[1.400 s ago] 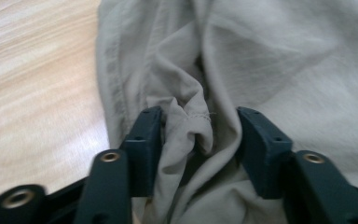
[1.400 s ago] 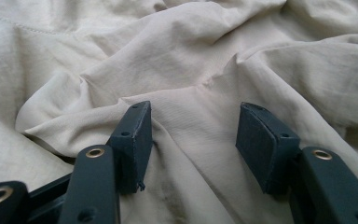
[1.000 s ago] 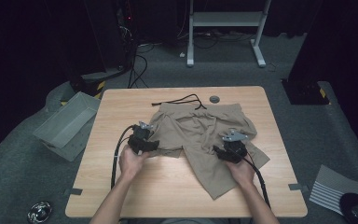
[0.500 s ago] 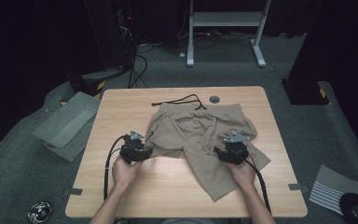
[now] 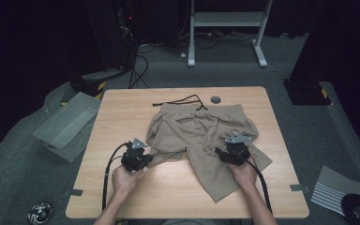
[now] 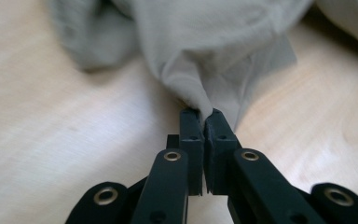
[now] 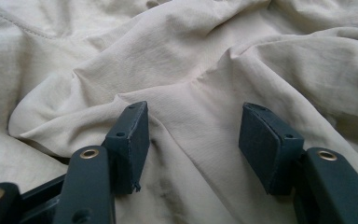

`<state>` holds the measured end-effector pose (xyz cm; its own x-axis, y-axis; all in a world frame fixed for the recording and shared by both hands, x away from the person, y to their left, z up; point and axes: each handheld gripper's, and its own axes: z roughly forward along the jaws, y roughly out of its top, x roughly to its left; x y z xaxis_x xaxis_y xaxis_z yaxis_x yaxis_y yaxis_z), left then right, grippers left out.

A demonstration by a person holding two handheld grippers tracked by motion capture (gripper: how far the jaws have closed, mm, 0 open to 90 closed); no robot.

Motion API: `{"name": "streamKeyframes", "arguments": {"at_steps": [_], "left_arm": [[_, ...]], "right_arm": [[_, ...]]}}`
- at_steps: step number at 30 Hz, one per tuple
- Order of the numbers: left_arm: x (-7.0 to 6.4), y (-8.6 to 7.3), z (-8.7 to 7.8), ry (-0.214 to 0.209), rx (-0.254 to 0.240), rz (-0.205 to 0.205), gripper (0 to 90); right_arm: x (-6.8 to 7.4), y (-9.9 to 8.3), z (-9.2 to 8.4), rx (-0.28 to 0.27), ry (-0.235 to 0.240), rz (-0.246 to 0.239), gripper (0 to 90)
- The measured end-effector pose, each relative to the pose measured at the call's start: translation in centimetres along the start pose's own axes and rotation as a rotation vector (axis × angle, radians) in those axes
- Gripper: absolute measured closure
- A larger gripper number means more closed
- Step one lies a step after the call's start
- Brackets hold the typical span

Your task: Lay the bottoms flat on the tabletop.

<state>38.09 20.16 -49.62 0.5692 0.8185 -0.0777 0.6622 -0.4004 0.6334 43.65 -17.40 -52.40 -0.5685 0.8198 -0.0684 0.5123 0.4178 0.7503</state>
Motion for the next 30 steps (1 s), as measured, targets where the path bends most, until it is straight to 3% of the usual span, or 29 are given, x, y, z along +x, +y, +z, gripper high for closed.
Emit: {"name": "streamKeyframes", "arguments": {"at_steps": [5, 7, 10, 14, 18, 25, 30], "left_arm": [[-1.2, -0.9, 0.0, -0.067, 0.021, 0.032, 86.0], [-1.0, -0.8, -0.3, -0.036, 0.002, 0.04, 76.5], [0.4, -0.2, -0.7, 0.031, -0.043, -0.019, 60.9], [2.4, 0.7, -1.3, 0.064, -0.093, -0.095, 54.3], [3.4, 1.5, -1.2, 0.111, -0.095, -0.113, 52.4], [4.7, 3.8, 1.6, 0.136, -0.082, -0.128, 53.5], [5.2, 4.7, 3.6, 0.132, -0.056, -0.116, 77.5]], "right_arm": [[-0.2, 0.0, 0.0, 0.005, 0.01, 0.016, 42.1], [-0.2, 0.0, 0.0, 0.006, 0.01, 0.018, 42.0], [-0.2, 0.0, 0.0, 0.006, 0.008, 0.018, 42.0], [-0.2, 0.0, 0.0, 0.004, 0.005, 0.013, 42.0], [-0.2, 0.0, 0.0, 0.003, 0.005, 0.013, 42.1], [-0.2, 0.0, 0.0, 0.004, 0.004, 0.012, 42.1], [-0.3, 0.0, 0.0, 0.006, 0.015, 0.017, 42.7]]}}
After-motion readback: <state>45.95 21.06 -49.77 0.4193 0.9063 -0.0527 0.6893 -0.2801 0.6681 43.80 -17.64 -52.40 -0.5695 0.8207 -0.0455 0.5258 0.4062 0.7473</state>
